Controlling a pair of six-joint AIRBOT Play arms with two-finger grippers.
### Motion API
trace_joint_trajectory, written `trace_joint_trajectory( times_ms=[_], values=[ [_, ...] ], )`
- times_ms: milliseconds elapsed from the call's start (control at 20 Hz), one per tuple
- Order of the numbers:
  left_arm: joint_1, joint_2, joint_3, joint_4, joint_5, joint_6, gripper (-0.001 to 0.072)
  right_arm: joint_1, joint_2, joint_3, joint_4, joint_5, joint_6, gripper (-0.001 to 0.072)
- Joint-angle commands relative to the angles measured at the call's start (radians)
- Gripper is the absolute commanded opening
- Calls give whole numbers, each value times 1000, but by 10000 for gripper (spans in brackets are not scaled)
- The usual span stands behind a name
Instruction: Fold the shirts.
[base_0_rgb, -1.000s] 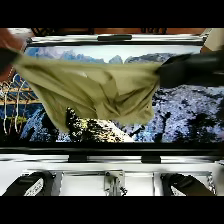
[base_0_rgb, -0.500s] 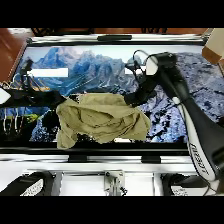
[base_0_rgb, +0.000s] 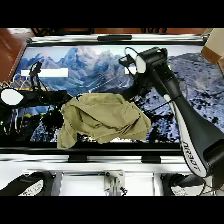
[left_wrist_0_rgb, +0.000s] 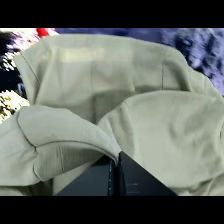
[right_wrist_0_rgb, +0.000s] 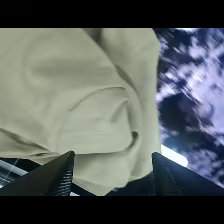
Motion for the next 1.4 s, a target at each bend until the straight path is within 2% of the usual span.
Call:
trace_joint_trajectory(
  times_ms=[0,100,200,300,450,600,850,900,950,1000,1100,1250,1350],
  values=[
    [20,-4,-2,2,27,3,53,145,10,-4,-38,-54,32,587],
    [36,-4,-2,2,25,3,53,222,3,-89,-2,-212,145,588],
    [52,-4,-2,2,26,3,53,251,-11,-183,72,-312,207,659],
    [61,-6,-2,2,24,3,53,249,-38,-257,146,-378,251,659],
    [61,-16,-2,1,7,3,53,259,-83,-274,186,-399,255,659],
    [61,-25,-2,1,7,3,53,292,-117,-274,145,-441,258,659],
    [61,-26,-2,1,6,3,53,318,-153,-274,-102,-449,484,657],
    [61,-26,-2,1,6,3,53,317,-156,-274,-146,-440,550,610],
    [61,-26,-2,2,7,3,53,317,-156,-274,-191,-422,603,436],
    [61,-26,-2,2,7,3,53,317,-155,-274,-206,-401,613,259],
    [61,-27,-2,2,7,4,53,318,-137,-262,-206,-354,506,78],
    [60,-32,-2,2,-1,29,54,318,-32,-242,-164,-301,183,66],
    [60,-32,-2,1,-35,29,54,317,80,-228,-112,-243,21,66]
  ],
)
